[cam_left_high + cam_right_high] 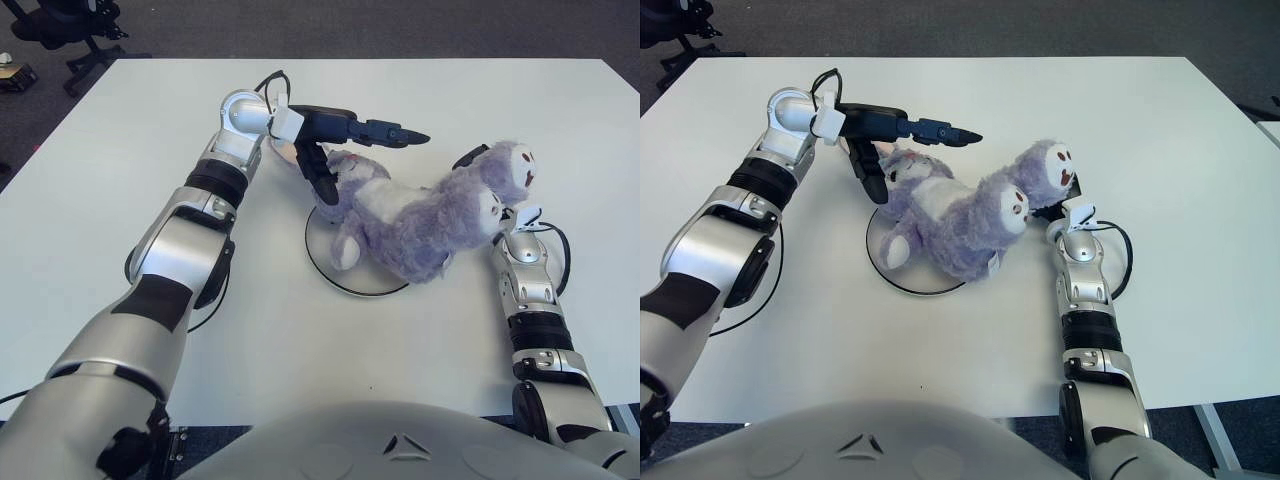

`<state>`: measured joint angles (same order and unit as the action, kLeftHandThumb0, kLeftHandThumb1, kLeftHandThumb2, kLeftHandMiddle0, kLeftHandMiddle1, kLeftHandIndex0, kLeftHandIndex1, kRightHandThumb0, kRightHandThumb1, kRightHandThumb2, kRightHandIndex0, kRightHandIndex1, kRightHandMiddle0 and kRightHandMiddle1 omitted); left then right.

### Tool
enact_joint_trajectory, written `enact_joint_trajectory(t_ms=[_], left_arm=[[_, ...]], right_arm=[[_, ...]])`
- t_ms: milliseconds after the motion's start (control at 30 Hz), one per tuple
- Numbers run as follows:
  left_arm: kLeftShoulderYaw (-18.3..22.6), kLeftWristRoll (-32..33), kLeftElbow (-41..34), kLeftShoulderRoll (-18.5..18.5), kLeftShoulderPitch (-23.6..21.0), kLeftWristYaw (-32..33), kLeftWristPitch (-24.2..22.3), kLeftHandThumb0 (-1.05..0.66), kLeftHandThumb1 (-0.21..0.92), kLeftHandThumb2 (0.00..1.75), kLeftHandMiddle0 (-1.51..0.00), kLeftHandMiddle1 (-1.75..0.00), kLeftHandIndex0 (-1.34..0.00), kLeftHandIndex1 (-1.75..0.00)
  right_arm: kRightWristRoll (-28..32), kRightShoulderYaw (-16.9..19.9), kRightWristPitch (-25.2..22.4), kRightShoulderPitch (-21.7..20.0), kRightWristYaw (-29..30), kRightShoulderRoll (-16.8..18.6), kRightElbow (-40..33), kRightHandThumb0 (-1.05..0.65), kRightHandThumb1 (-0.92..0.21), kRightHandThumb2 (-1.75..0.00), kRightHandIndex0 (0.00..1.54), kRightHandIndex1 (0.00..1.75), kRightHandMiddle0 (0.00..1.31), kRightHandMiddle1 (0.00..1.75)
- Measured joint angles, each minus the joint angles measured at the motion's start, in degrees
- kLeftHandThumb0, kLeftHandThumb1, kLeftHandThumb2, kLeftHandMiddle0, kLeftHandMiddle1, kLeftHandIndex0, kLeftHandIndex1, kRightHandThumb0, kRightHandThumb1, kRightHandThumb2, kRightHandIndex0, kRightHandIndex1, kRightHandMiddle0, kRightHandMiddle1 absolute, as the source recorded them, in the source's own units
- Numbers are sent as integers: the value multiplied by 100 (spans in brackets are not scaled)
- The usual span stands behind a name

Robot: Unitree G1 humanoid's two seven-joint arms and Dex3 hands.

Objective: Put the doll into the plate.

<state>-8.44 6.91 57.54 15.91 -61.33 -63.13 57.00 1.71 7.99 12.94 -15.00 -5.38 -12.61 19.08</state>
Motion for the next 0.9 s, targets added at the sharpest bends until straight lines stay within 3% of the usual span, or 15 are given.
enact_joint_trajectory(t_ms=[267, 433, 700, 900], left_arm=[[516, 298, 480, 202, -348, -180, -704, -97, 92, 12, -19, -3, -18, -6], [866, 447, 691, 293, -554, -209, -1186, -103, 92, 30, -33, -2, -25, -6], [1231, 459, 922, 482, -697, 39, -2006, -105, 92, 43, -34, -1, -26, -5], [1346, 439, 979, 518, -697, 87, -2193, -105, 92, 44, -34, 0, -26, -4]], right_arm=[[9, 13, 2, 1, -11, -3, 2, -37, -73, -77, 87, 175, 32, 175], [9, 14, 16, 0, -20, -3, 3, -37, -73, -78, 88, 175, 32, 175], [9, 16, 36, 3, -61, -3, 11, -37, -73, -78, 89, 175, 32, 175], [9, 37, 39, 7, -65, -4, 13, -37, -73, -78, 89, 175, 32, 175]])
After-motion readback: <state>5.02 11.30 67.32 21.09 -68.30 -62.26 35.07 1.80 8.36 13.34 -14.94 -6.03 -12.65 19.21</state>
